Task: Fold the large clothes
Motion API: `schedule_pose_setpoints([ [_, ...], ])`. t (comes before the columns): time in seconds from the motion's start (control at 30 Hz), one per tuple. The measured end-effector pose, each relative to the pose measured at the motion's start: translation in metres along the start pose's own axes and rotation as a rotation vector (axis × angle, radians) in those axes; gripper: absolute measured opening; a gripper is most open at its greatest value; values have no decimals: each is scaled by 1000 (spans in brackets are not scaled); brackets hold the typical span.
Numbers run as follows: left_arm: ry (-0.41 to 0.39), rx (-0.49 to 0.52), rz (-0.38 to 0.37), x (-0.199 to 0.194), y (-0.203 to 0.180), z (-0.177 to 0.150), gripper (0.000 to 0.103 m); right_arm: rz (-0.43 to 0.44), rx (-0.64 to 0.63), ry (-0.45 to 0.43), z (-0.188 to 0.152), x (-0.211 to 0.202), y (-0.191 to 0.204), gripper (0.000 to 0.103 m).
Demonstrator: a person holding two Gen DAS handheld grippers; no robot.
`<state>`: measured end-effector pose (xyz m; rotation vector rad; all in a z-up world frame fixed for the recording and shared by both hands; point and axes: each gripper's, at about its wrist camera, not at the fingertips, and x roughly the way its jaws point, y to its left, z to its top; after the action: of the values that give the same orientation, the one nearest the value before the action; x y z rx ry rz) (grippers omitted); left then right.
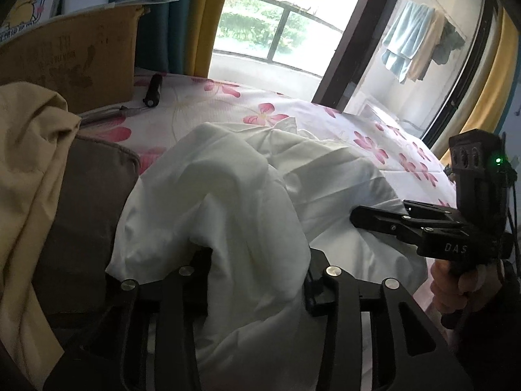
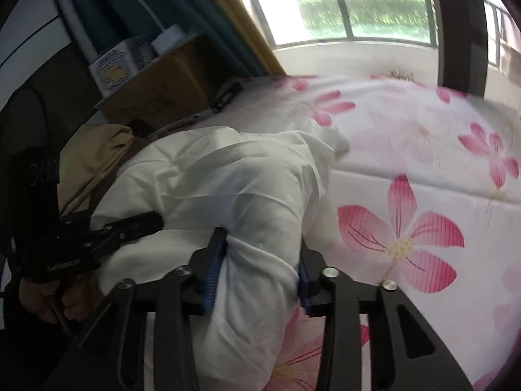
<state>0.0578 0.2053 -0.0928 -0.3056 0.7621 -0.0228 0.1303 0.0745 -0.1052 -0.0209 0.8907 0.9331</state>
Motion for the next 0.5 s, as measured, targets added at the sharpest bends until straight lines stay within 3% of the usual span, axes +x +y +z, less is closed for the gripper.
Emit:
schedule_pose_setpoints([
  [0.2,11,-22,24,-11,-6,5,46,-12,20,-1,-4,-4,-3,57],
  [0.4,-49,37,116,-39,-19,12,49,-53,29,-1,-4,-14,-3,57],
  [0.5,-24,22,152,-37,-14,13,50,-57,35,5,-5,-19,-5,58],
])
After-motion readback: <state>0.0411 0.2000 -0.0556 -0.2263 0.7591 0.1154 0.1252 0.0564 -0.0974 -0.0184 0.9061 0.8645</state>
